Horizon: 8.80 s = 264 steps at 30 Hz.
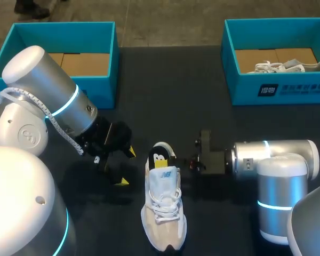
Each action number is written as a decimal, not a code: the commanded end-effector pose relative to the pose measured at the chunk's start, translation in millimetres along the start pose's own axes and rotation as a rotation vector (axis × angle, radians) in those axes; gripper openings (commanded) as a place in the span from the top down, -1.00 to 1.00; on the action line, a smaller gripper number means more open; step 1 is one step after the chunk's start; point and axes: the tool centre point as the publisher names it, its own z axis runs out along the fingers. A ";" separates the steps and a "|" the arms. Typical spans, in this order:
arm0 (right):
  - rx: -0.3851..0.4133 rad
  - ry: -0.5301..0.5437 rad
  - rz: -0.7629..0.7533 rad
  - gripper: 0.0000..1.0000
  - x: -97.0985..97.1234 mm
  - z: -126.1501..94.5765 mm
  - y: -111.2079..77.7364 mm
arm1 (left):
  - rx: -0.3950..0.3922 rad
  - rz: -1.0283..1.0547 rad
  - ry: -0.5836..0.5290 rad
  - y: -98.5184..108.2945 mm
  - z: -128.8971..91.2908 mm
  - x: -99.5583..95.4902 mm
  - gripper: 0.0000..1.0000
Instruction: Take the shoe out of the shoebox, open the shoe tongue, remove and reinsert the insole, then place the shoe into the shoebox
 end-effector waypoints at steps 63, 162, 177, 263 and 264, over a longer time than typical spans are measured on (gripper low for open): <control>0.075 -0.043 -0.086 0.05 11.9 2.0 16.6 | -0.002 -0.001 -0.002 -0.1 0.7 0.9 -1.00; 0.234 -0.603 -0.060 1.00 39.1 -17.8 47.3 | 0.010 0.127 0.039 11.6 -54.8 -4.6 -1.00; 0.249 -0.600 -0.061 1.00 37.0 -11.3 50.3 | -0.014 0.163 0.049 13.8 -63.2 -7.9 -1.00; 0.357 -1.036 0.067 1.00 -4.3 10.0 8.9 | -0.116 0.340 -0.018 75.4 -166.7 -59.8 -1.00; 0.357 -1.037 0.069 1.00 -4.7 11.9 7.8 | -0.116 0.340 -0.018 75.4 -166.7 -59.8 -1.00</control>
